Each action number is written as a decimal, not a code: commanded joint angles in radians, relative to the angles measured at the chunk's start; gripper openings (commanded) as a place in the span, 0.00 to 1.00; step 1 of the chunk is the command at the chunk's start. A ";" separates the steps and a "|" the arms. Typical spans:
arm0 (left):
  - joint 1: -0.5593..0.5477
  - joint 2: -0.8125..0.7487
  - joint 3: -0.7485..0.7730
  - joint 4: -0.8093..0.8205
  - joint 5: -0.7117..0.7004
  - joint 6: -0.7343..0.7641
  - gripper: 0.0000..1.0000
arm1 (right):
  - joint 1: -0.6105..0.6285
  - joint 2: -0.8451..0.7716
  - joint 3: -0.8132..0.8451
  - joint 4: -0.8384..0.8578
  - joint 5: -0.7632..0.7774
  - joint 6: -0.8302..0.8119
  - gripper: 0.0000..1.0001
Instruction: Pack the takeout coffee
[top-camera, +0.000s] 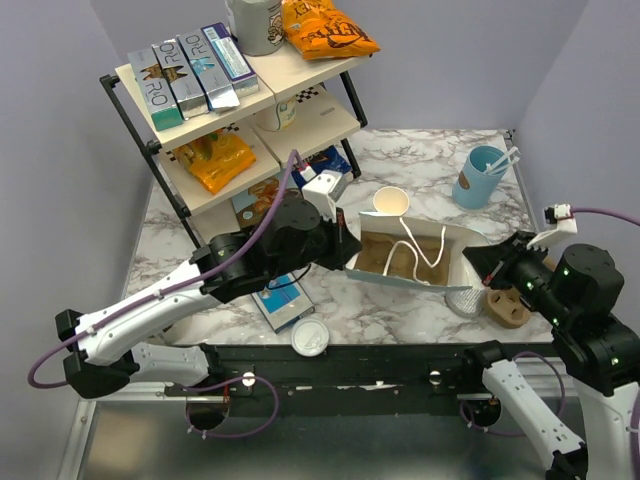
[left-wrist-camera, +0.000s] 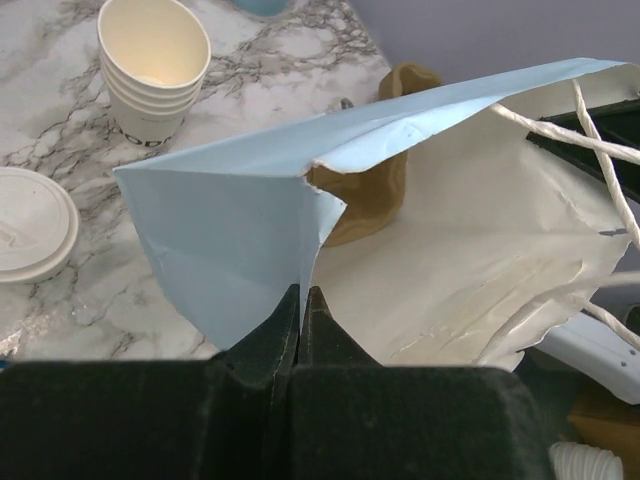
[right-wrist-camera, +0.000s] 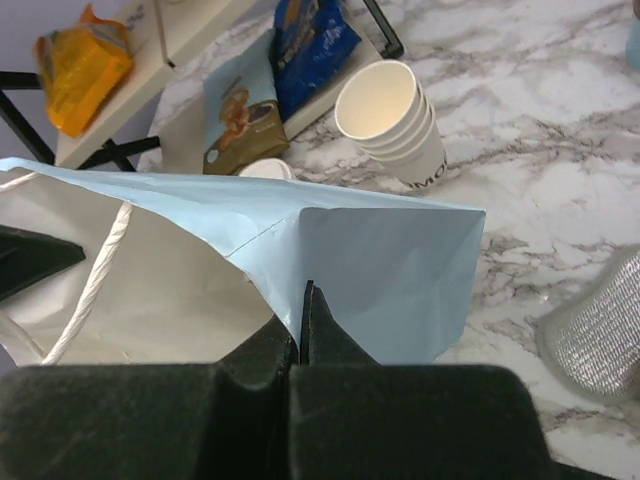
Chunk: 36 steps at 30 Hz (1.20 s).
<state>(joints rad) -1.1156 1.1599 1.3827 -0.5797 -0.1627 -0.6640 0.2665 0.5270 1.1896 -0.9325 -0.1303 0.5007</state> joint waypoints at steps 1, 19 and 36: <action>-0.001 0.055 0.018 -0.016 0.008 -0.040 0.00 | -0.003 0.036 -0.030 -0.072 0.020 0.033 0.01; 0.077 0.293 -0.016 -0.094 0.080 -0.106 0.00 | -0.001 0.206 -0.300 -0.080 0.146 0.076 0.06; 0.099 0.164 0.026 -0.035 0.157 -0.077 0.00 | -0.001 0.225 0.039 -0.249 0.075 0.002 0.01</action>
<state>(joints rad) -1.0164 1.3556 1.4509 -0.6579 -0.0395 -0.7261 0.2634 0.7528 1.2533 -1.0584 -0.0368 0.5159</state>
